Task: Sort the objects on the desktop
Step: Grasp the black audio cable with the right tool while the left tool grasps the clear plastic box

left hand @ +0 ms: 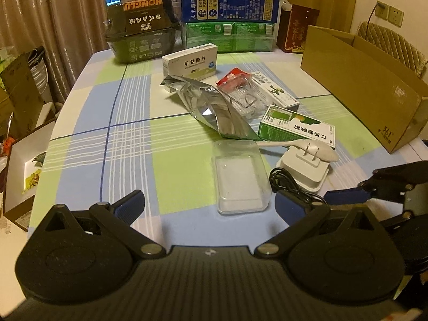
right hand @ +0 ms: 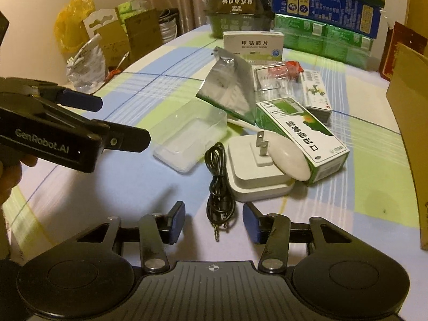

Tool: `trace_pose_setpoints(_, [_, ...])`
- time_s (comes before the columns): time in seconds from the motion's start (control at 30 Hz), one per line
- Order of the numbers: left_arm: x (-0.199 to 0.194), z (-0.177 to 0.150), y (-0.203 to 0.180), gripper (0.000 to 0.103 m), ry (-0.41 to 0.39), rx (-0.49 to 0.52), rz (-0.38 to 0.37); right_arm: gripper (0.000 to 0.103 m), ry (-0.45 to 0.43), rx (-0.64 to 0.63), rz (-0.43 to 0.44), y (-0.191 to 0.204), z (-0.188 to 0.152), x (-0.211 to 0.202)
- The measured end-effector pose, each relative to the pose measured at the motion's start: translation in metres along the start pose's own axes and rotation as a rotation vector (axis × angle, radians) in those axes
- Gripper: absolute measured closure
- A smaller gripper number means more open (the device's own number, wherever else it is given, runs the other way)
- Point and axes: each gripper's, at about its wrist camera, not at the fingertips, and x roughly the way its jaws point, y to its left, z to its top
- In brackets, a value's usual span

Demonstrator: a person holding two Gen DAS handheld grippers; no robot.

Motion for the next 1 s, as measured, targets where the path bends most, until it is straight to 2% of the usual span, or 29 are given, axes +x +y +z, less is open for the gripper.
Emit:
trace_pose_setpoints(0.13, [0.006,0.001,0.0,0.001,0.008,0.021,0.01,0.07,-0.015,-0.012,-0.017,0.001,0.002,0.005])
trace_pose_setpoints(0.2, [0.009,0.002,0.0,0.001,0.01,0.017,0.007,0.083,-0.019,-0.012,-0.032,0.0,0.005,0.007])
trace_pose_setpoints(0.53, [0.023,0.01,-0.011,0.003,0.031,0.037,-0.042,0.084,-0.024,0.053,-0.069,-0.022,0.008,0.007])
trace_pose_setpoints(0.63, [0.034,0.014,-0.016,0.012,0.053,0.048,-0.06,0.084,-0.019,0.06,-0.074,-0.024,0.007,0.004])
trace_pose_setpoints(0.9, [0.064,0.02,-0.023,0.022,0.102,0.065,-0.038,0.084,-0.012,0.067,-0.074,-0.026,0.005,0.0])
trace_pose_setpoints(1.0, [0.07,0.022,-0.022,0.031,0.11,0.047,-0.031,0.084,-0.014,0.065,-0.074,-0.025,0.005,0.0])
